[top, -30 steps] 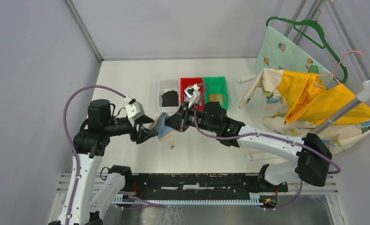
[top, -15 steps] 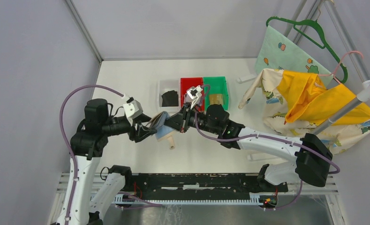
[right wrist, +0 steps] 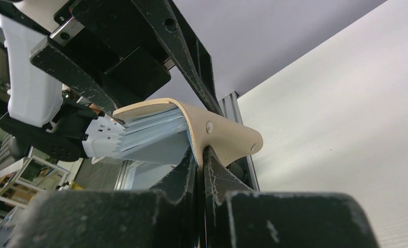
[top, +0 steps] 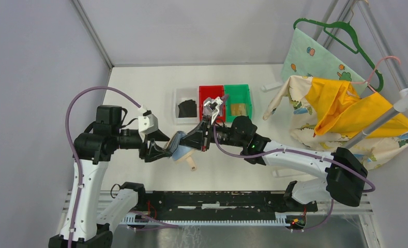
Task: Take the credit cards out of the card holder
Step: Remove the credit card from the card holder.
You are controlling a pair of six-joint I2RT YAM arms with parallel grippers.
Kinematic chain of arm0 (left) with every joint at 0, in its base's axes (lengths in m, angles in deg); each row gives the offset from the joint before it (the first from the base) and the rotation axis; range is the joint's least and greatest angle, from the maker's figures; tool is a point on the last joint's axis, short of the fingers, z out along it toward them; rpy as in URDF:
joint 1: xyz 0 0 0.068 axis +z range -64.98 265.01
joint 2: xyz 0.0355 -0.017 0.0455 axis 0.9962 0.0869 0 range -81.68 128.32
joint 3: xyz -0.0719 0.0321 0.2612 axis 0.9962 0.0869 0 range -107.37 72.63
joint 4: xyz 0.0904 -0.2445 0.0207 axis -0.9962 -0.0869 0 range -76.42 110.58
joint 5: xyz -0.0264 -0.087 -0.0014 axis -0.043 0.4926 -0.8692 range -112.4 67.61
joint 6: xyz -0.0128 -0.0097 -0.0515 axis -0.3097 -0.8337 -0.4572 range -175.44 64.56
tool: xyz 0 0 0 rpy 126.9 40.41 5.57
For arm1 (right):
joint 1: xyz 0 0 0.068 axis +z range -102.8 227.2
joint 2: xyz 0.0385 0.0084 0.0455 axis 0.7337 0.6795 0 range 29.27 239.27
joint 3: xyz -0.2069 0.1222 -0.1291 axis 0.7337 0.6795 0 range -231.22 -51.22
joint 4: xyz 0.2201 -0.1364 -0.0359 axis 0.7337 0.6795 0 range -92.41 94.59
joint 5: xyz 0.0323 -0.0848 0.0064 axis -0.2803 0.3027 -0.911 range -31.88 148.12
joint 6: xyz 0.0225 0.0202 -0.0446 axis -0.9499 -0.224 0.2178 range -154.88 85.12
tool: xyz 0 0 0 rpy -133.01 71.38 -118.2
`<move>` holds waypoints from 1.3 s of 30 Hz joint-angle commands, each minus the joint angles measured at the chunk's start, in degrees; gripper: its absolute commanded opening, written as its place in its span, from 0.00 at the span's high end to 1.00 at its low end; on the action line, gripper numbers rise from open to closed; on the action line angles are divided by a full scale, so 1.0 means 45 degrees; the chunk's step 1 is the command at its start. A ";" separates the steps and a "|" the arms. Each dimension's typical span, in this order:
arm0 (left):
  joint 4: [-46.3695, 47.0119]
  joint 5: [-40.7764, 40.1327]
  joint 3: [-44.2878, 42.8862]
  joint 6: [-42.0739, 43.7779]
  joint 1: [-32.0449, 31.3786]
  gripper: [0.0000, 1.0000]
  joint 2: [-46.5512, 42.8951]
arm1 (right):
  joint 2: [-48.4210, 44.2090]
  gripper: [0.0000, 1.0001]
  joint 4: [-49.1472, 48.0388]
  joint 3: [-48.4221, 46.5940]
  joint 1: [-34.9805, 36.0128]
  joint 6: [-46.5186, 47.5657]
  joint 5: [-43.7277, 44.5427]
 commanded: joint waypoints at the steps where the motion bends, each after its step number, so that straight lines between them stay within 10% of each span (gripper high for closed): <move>1: -0.0914 0.0221 -0.0452 0.1581 -0.0002 0.37 0.0131 | -0.0369 1.00 -0.2662 -0.0186 0.0042 -0.0028 -0.2054; 22: 0.3877 -0.2058 -0.0062 -0.2373 -0.0003 0.45 -0.1473 | -0.0490 1.00 -0.2785 -0.0186 -0.0001 0.0298 -0.3277; 39: 0.3871 -0.2197 -0.0154 -0.2594 -0.0006 0.48 -0.1363 | -0.0529 1.00 -0.2789 -0.0323 0.0003 0.0276 -0.3394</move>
